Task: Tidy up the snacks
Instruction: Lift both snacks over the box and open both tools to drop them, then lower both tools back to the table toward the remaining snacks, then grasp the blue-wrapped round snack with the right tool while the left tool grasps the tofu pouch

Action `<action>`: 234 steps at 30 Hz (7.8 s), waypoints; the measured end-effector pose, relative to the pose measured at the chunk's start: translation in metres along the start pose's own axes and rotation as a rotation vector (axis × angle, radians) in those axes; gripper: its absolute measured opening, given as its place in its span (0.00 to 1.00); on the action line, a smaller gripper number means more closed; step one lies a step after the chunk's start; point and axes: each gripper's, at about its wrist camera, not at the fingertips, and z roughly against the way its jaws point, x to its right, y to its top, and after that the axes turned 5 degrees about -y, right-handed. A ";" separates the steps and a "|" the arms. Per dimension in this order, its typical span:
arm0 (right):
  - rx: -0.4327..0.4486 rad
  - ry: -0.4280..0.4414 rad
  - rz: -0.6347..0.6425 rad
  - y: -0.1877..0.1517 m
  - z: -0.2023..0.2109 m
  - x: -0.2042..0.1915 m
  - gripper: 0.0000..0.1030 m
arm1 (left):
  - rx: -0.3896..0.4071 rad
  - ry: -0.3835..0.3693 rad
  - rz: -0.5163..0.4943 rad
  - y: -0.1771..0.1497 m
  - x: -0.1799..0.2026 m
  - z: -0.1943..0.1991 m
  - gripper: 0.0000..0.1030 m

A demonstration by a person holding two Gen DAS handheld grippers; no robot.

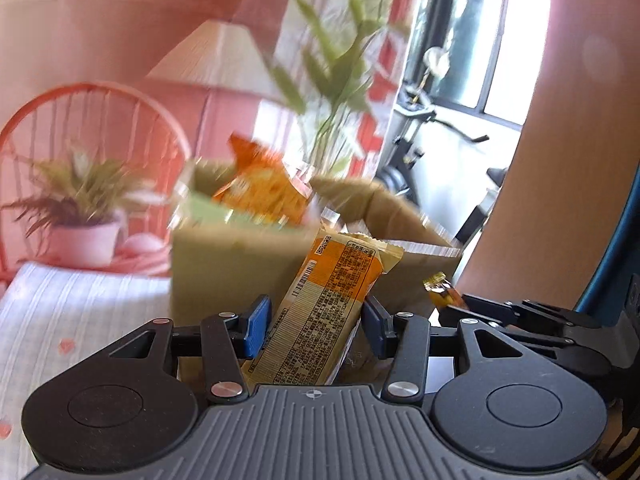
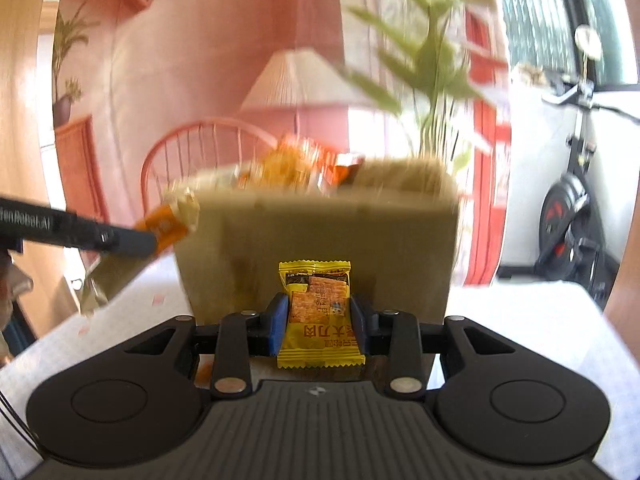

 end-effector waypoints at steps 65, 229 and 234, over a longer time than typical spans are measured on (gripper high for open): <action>-0.042 -0.067 -0.063 0.022 -0.031 -0.021 0.38 | -0.088 0.109 -0.002 0.048 -0.029 -0.008 0.67; -0.329 0.048 -0.002 -0.133 -0.072 -0.055 0.64 | -0.208 0.332 0.059 -0.142 -0.078 -0.001 0.32; -0.323 0.044 -0.023 -0.132 -0.069 -0.051 0.62 | -0.164 0.332 0.065 -0.131 -0.076 0.006 0.32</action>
